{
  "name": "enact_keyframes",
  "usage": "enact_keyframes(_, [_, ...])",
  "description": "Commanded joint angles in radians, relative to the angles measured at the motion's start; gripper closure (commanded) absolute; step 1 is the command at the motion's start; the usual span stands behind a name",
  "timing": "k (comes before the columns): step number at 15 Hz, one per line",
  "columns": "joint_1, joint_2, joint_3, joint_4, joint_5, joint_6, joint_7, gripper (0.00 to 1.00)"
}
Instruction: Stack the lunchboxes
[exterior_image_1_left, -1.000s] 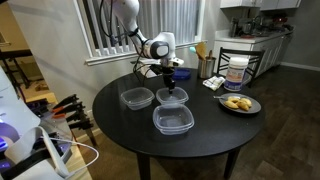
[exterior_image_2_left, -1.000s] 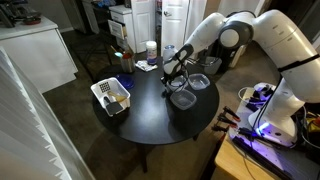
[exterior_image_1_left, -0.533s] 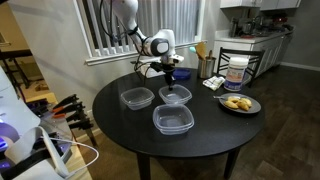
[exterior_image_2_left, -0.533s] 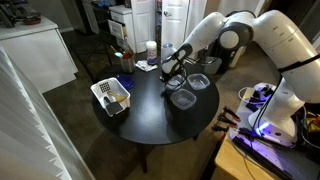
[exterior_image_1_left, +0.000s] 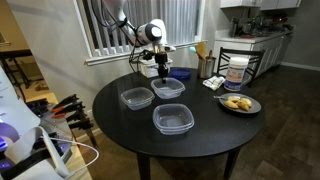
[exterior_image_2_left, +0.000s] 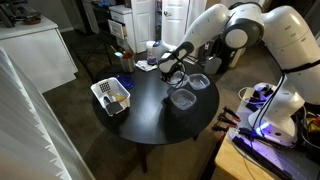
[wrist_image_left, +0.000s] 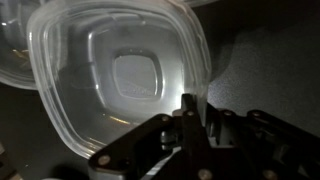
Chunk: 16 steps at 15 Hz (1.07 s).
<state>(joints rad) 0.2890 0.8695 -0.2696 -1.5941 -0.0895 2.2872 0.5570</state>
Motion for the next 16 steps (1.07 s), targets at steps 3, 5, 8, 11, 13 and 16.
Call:
enact_keyframes(3, [0.088,-0.149,0.008,-0.076,-0.192,-0.247,0.084,0.99])
enact_keyframes(5, [0.084,-0.170,0.068,-0.085,-0.185,-0.275,0.078,0.99])
enact_keyframes(8, [0.086,-0.184,0.142,-0.118,-0.170,-0.238,0.084,0.99])
enact_keyframes(11, [0.096,-0.166,0.197,-0.134,-0.158,-0.249,0.090,0.99])
enact_keyframes(13, [0.091,-0.158,0.234,-0.142,-0.135,-0.311,0.072,0.99])
enact_keyframes(16, [0.081,-0.154,0.273,-0.161,-0.115,-0.354,0.047,0.99])
